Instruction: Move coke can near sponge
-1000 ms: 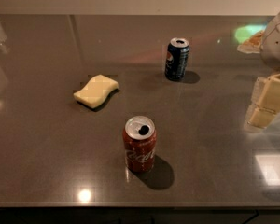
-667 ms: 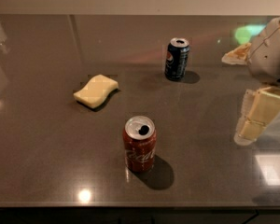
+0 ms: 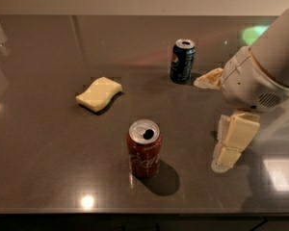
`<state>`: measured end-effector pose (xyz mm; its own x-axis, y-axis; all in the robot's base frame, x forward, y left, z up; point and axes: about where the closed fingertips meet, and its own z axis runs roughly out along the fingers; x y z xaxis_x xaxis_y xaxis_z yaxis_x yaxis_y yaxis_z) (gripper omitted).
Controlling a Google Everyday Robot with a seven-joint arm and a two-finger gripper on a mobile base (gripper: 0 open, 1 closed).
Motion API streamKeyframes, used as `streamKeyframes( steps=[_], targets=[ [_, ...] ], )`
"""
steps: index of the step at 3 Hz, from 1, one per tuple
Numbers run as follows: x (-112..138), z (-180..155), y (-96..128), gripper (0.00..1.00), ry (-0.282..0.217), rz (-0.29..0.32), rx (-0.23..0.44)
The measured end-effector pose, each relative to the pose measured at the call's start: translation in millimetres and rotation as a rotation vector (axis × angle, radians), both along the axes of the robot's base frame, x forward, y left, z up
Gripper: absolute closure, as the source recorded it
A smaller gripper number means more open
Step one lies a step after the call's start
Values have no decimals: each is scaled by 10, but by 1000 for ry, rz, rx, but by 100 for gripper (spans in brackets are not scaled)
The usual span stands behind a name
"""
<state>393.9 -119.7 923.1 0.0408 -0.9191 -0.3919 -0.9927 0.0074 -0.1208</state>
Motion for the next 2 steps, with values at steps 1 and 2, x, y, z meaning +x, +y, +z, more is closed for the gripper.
streamKeyframes(
  steps=[1, 2],
  targets=[
    [-74, -77, 293, 0, 18, 41, 51],
    [-122, -125, 557, 0, 33, 76, 101]
  ],
)
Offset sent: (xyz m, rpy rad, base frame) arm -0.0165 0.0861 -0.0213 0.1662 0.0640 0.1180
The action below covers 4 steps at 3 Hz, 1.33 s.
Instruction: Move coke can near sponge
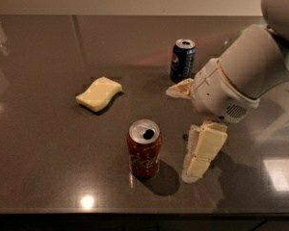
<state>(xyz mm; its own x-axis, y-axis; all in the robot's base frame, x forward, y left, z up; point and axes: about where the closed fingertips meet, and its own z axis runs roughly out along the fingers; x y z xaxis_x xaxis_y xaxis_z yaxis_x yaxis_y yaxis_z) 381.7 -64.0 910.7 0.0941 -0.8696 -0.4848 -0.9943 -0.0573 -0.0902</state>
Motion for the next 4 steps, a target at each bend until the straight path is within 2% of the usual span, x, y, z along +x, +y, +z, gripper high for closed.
streamKeyframes(
  steps=[2, 4],
  targets=[
    [-118, -96, 386, 0, 17, 64, 74],
    [-221, -164, 621, 0, 28, 102, 117]
  ],
)
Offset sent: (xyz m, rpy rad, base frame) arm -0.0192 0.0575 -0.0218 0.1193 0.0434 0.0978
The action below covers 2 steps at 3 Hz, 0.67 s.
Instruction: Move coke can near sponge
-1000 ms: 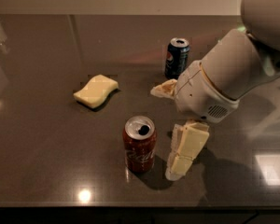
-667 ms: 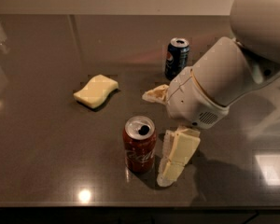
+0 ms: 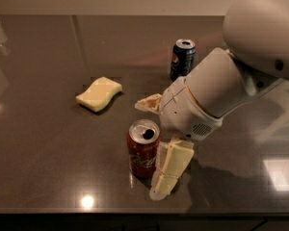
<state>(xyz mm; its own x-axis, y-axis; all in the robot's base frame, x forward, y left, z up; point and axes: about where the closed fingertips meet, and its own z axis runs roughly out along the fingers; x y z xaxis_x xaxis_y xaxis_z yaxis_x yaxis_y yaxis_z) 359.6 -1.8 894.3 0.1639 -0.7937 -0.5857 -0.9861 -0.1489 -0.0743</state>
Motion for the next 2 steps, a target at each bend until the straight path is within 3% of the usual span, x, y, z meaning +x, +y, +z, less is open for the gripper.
streamKeyframes(
  steps=[1, 2],
  targets=[
    [-18, 19, 68, 11, -1, 14, 16],
    [-2, 58, 86, 42, -11, 23, 27]
  ],
)
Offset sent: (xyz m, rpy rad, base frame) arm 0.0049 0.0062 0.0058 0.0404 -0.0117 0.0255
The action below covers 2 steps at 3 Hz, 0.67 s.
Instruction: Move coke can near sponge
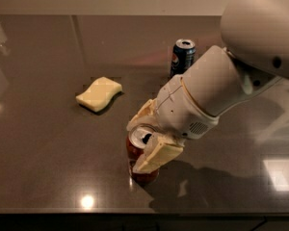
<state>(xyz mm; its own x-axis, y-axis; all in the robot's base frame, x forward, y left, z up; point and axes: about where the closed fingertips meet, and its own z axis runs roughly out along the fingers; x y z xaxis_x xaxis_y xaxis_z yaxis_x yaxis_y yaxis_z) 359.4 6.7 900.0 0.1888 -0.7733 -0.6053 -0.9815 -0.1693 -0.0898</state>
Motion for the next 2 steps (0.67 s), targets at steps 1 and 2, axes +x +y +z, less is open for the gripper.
streamKeyframes(
  steps=[1, 2],
  targets=[
    [76, 131, -14, 100, -28, -2, 11],
    [84, 142, -13, 100, -30, -2, 12]
  ],
)
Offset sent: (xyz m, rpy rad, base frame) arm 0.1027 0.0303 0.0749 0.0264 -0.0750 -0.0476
